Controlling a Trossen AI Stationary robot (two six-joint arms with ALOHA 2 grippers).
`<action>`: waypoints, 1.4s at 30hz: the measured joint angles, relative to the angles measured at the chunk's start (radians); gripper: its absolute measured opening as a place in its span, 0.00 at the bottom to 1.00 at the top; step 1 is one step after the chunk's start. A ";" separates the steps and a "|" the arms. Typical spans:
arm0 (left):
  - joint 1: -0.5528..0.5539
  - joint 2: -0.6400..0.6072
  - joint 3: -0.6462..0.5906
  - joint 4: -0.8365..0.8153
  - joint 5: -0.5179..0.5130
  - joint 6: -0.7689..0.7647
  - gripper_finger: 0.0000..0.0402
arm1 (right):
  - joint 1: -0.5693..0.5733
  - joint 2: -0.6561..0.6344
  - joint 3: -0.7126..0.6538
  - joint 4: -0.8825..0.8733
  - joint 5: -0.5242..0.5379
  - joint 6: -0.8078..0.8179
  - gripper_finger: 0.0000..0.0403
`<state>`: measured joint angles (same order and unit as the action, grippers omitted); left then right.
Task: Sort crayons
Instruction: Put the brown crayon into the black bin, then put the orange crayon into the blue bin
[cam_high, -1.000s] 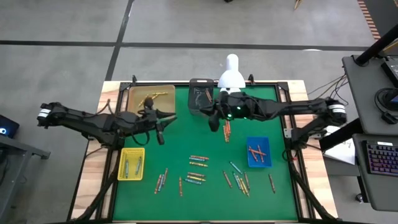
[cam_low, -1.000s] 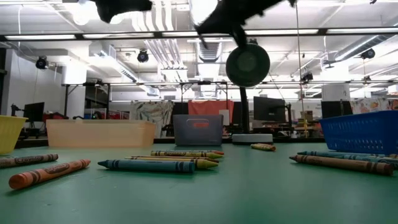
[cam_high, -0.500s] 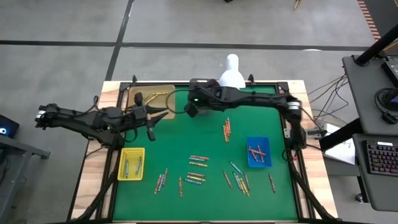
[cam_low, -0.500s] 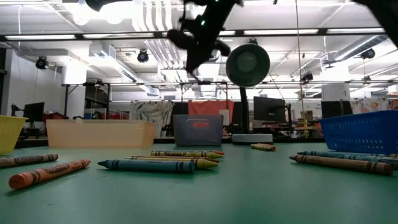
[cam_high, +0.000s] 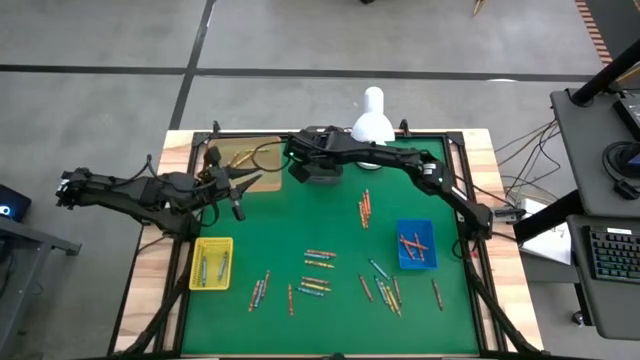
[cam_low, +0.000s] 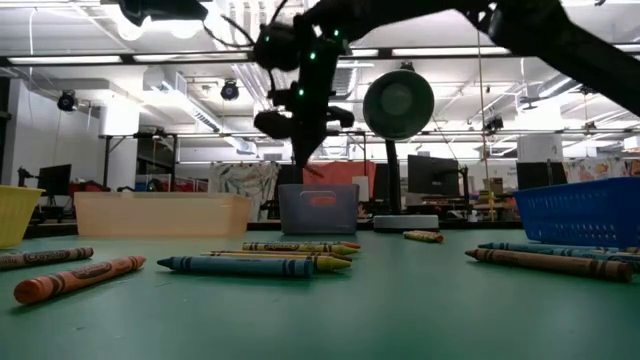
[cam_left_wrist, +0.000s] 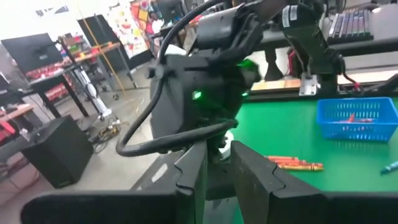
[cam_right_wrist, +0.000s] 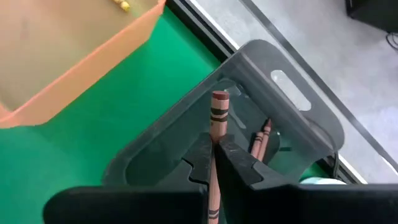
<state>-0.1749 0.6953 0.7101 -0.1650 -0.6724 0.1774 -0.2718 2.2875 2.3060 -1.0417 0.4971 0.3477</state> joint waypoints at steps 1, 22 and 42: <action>0.000 -0.002 0.000 -0.010 0.000 -0.008 0.14 | -0.007 0.014 0.008 0.000 0.000 -0.002 0.02; 0.000 0.027 -0.011 -0.046 0.000 -0.044 0.14 | -0.058 0.045 0.004 0.011 -0.033 -0.020 0.20; -0.053 0.181 -0.009 -0.085 0.310 -0.650 0.14 | 0.230 -0.163 0.048 -0.078 -0.083 -0.353 0.19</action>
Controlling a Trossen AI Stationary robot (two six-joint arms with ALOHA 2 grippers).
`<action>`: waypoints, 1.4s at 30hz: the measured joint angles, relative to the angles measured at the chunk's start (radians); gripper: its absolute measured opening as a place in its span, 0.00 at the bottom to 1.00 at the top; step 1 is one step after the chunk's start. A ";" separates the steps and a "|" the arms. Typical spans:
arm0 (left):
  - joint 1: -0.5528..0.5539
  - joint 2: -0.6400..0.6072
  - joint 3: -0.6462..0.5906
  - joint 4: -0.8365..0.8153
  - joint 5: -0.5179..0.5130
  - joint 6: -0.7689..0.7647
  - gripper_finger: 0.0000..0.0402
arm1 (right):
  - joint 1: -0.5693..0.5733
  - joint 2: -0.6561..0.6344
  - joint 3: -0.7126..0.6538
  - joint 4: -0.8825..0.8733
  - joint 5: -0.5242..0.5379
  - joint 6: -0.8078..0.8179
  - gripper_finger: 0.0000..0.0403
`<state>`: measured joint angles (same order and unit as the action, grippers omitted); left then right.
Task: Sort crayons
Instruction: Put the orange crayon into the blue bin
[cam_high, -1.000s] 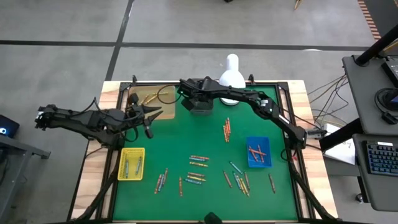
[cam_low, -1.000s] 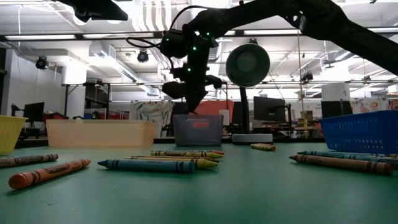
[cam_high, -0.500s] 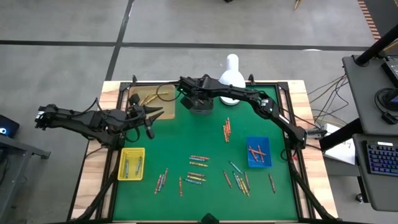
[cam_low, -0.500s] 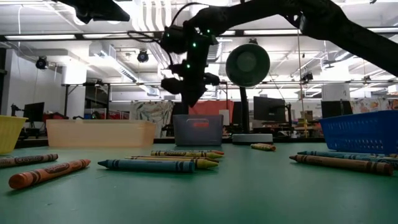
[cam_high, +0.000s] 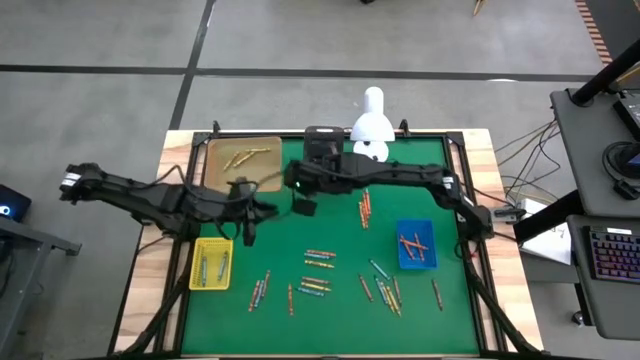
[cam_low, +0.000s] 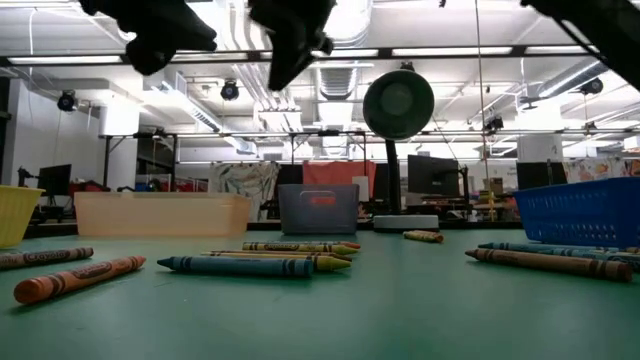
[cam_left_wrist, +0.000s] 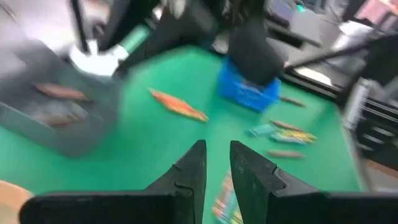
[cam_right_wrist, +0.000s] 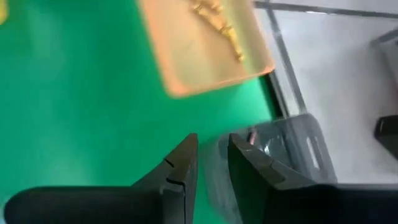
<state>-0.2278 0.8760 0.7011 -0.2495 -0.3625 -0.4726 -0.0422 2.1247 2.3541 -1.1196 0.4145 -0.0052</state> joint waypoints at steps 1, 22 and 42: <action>-0.017 0.016 0.000 -0.007 0.024 -0.039 0.14 | 0.017 -0.007 0.000 -0.046 0.002 -0.004 0.19; -0.461 0.507 0.254 -0.065 0.030 -0.759 0.10 | 0.289 -0.165 -0.123 -0.370 0.005 0.073 0.17; -0.566 0.972 0.757 -0.717 0.104 -1.087 0.10 | 0.459 -0.545 -0.802 0.095 0.005 0.192 0.17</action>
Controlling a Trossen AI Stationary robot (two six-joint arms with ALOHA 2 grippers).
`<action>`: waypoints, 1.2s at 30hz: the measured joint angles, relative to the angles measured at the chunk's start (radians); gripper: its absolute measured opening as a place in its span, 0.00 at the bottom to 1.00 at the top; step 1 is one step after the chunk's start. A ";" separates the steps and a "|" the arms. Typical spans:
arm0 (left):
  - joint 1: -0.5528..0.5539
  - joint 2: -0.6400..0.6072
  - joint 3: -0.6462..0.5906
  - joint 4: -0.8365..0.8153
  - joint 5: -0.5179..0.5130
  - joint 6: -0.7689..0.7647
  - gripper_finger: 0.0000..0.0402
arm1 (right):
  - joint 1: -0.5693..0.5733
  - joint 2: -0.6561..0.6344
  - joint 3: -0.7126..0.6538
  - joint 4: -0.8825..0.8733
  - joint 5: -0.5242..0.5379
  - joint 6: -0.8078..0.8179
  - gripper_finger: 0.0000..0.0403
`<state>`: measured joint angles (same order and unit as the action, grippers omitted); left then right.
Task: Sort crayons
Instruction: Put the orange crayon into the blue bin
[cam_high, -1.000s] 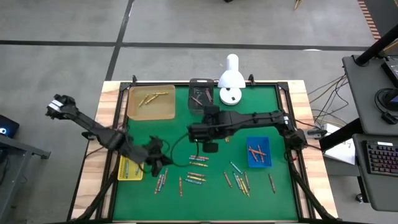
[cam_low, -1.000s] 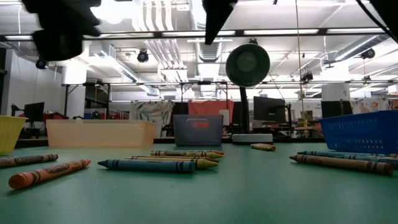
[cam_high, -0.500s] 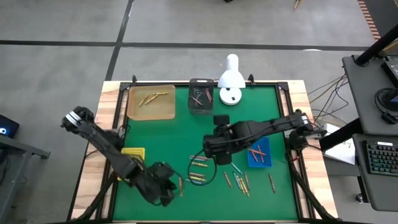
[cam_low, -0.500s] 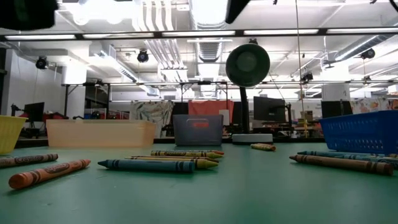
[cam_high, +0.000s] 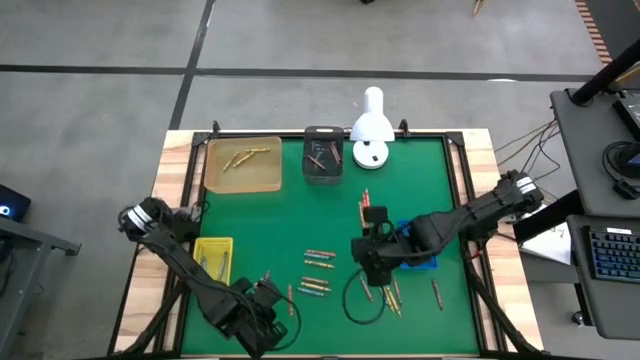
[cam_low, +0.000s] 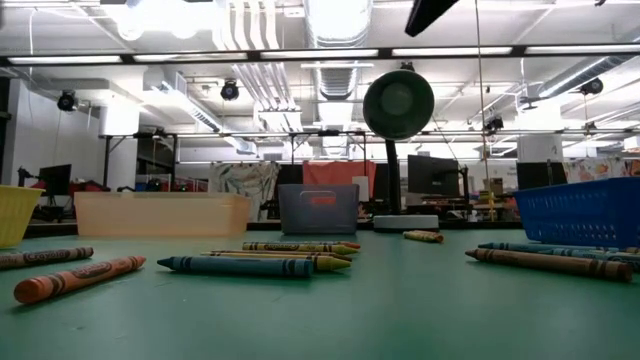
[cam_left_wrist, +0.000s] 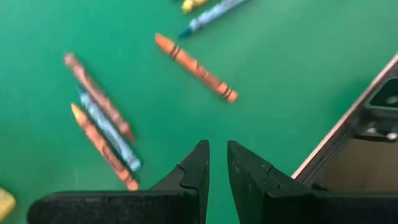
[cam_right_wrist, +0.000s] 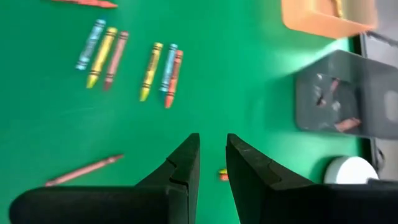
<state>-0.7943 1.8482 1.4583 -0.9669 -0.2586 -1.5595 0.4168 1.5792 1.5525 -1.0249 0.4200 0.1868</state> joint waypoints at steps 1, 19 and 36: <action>-0.007 0.008 -0.004 -0.003 0.011 -0.030 0.10 | 0.013 -0.008 -0.020 0.020 -0.001 0.000 0.17; -0.041 0.124 -0.014 -0.177 0.112 -0.222 0.12 | 0.085 -0.027 -0.188 0.119 0.001 -0.074 0.17; -0.047 0.156 -0.014 -0.240 0.073 -0.176 0.32 | 0.085 -0.027 -0.198 0.127 0.000 -0.043 0.17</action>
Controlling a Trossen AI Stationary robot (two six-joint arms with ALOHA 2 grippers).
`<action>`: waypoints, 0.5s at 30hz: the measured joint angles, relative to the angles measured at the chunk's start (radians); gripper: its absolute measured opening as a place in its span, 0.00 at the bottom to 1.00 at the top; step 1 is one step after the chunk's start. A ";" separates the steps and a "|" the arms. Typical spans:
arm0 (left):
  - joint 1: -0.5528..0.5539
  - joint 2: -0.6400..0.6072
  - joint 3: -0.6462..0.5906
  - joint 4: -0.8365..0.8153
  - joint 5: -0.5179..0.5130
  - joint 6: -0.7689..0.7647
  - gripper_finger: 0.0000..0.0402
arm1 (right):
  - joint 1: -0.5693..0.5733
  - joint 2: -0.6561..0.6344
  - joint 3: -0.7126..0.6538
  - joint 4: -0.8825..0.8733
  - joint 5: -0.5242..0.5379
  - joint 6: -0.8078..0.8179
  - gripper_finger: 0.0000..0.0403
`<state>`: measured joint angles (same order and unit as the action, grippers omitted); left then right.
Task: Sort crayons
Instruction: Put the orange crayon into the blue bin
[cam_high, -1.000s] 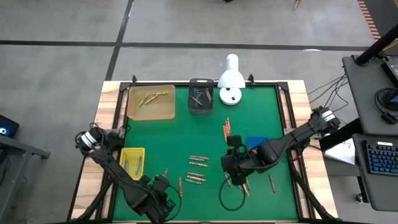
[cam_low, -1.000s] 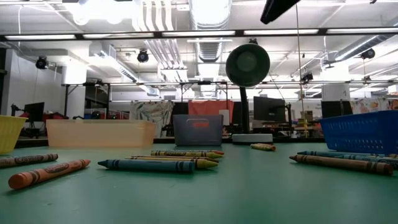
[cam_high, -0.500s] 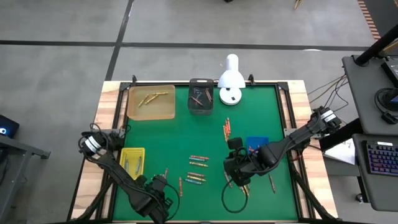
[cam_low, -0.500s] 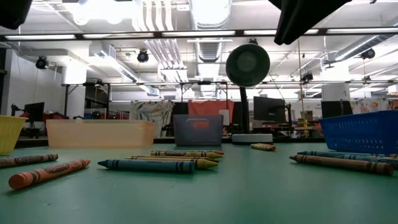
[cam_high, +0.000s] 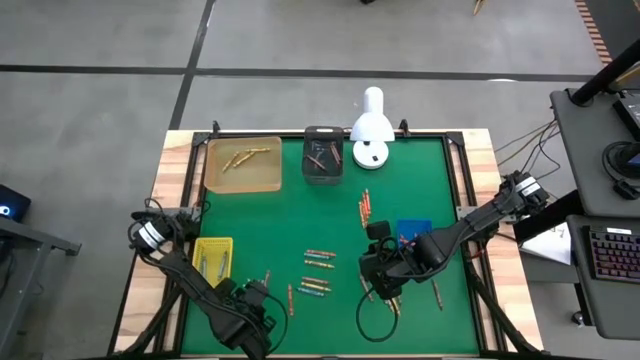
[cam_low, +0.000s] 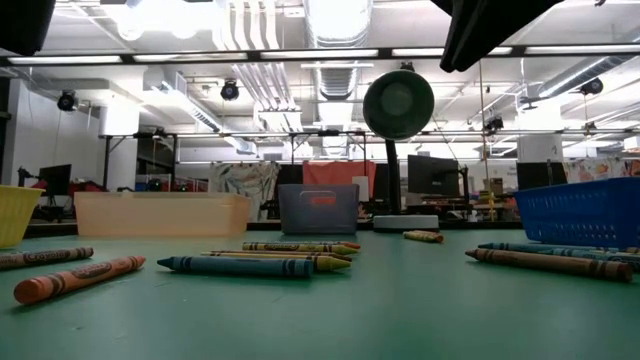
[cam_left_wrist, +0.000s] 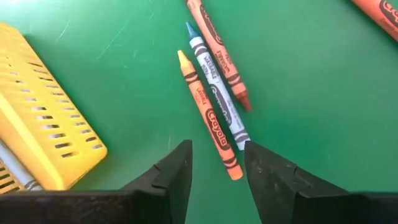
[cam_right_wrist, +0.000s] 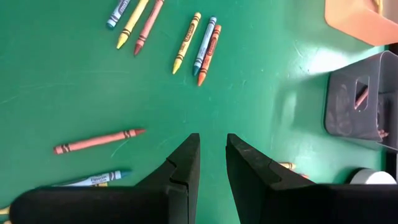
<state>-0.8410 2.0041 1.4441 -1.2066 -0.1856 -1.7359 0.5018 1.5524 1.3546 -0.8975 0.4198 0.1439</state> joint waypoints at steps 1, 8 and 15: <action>0.000 0.000 0.000 -0.002 -0.006 0.000 0.32 | 0.000 0.000 -0.001 0.002 0.000 0.001 0.17; -0.001 0.006 -0.001 -0.021 -0.098 -0.002 0.30 | 0.000 0.000 -0.003 0.014 0.000 0.016 0.17; -0.001 0.006 -0.036 -0.017 -0.138 -0.024 0.30 | 0.000 0.000 -0.003 0.017 0.000 0.019 0.17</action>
<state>-0.8417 2.0098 1.4079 -1.2236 -0.3237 -1.7603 0.5018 1.5528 1.3518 -0.8804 0.4198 0.1631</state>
